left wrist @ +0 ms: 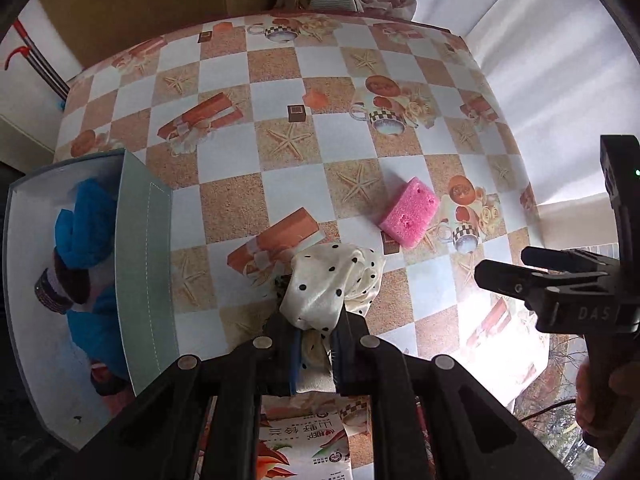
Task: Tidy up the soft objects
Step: 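Grasp the white polka-dot scrunchie with the left tool while the right grasps the pink sponge, then carry the polka-dot scrunchie and pink sponge over the white box with both tools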
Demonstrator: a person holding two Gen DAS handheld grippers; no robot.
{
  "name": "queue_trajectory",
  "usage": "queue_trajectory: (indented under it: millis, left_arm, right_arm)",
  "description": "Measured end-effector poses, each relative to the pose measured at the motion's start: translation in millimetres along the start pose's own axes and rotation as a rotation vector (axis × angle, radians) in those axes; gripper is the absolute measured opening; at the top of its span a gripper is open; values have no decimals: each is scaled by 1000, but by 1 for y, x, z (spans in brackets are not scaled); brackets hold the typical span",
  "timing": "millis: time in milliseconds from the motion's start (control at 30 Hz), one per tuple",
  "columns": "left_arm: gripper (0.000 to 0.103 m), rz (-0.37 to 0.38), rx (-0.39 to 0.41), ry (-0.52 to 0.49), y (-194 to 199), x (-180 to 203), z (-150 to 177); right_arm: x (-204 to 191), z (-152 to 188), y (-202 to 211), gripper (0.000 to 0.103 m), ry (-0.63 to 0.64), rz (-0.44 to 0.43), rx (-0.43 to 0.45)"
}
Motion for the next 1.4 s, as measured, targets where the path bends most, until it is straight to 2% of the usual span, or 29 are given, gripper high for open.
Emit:
queue_trajectory:
  millis: [167, 267, 333, 433, 500, 600, 633, 767, 867, 1033, 1167, 1400]
  left_arm:
    - [13, -15, 7, 32, 1, -5, 4]
    - [13, -23, 13, 53, 2, -7, 6]
    - [13, -25, 12, 69, 1, -9, 7]
    - [13, -38, 11, 82, 0, -10, 9]
    - [13, -50, 11, 85, -1, -10, 10]
    - [13, -62, 10, 85, -2, -9, 11]
    - [13, -70, 11, 81, -2, -8, 12]
    - [13, -91, 13, 62, -1, -4, 15]
    - [13, -106, 22, 34, 3, 1, 19]
    - [13, -132, 38, -26, 10, 8, 29]
    - [13, -133, 43, -65, 16, 10, 44]
    - [13, -154, 43, -179, 23, 15, 92]
  right_arm:
    - [-23, -33, -34, 102, 323, 223, 7]
    - [-26, -45, -56, 102, 436, 304, -8]
    - [-24, -50, -67, 102, 449, 299, -21]
    - [-24, -56, -75, 102, 443, 240, -21]
    - [-21, -56, -84, 102, 435, 238, -53]
    - [-16, -57, -86, 87, 422, 262, -53]
    - [-13, -58, -83, 77, 415, 279, -45]
    - [-1, -55, -68, 76, 341, 232, -20]
    - [7, -45, -49, 76, 282, 165, 3]
    - [26, -12, -20, 76, 216, 136, 48]
    - [43, 31, -3, 76, 138, 118, 68]
    - [76, 118, 5, 76, -5, 110, 52]
Point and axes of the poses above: each gripper's, at about its wrist camera, not at the fingertips, and y roughly against the way its jaws point, x to its right, z to its underside, the point moved 10 cm from there along -y, roughly the way its jaws point, and after that the axes turned 11 degrees about -x, right-handed, at the moved point
